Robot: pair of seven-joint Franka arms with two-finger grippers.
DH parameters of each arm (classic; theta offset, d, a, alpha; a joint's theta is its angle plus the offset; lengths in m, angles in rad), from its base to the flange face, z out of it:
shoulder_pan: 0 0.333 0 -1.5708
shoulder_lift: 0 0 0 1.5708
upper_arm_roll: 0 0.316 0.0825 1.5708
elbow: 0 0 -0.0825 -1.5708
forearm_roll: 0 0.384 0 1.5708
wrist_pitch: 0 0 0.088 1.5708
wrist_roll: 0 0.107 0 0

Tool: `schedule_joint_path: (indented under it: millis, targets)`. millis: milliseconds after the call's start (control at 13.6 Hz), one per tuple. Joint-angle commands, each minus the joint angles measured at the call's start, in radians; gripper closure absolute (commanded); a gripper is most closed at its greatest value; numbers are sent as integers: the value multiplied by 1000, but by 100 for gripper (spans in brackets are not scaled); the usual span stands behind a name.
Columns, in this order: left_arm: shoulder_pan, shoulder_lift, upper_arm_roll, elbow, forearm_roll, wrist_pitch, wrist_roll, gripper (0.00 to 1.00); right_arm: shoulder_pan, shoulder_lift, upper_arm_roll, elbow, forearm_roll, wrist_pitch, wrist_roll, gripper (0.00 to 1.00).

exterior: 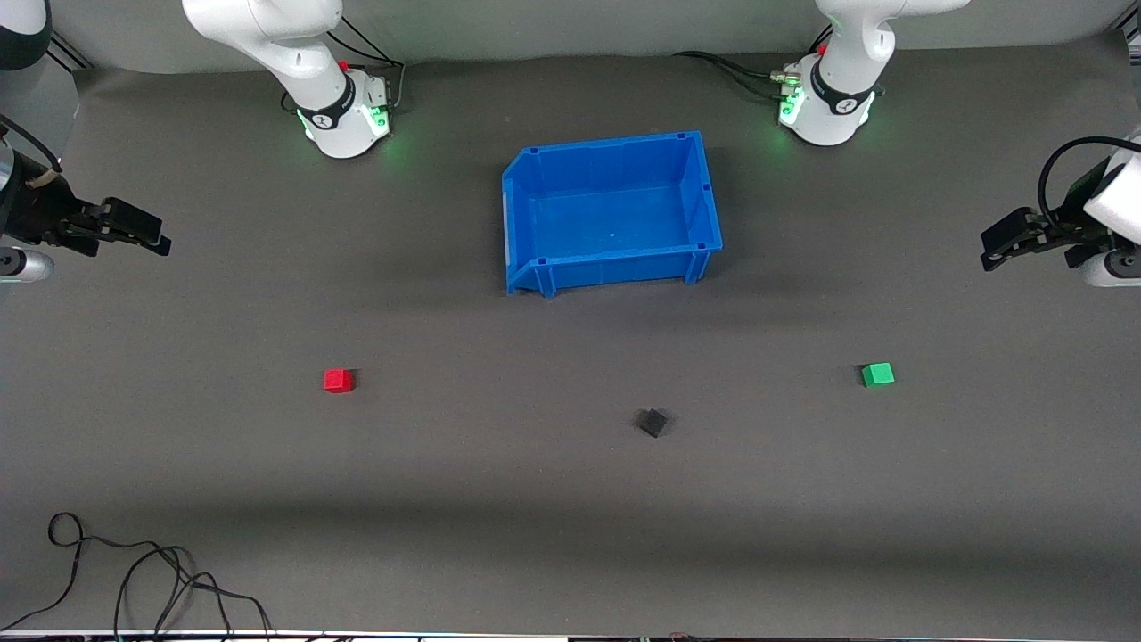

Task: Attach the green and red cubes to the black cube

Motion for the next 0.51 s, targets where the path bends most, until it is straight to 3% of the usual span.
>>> schedule_joint_path:
  millis: [0, 440]
  targets:
    - [1, -9, 0, 9, -9, -12, 14, 0, 8, 8, -10, 23, -1, -10, -19, 0]
    - [1, -7, 0, 9, -12, -7, 14, 0, 11, 17, -7, 27, -1, -8, 13, 0]
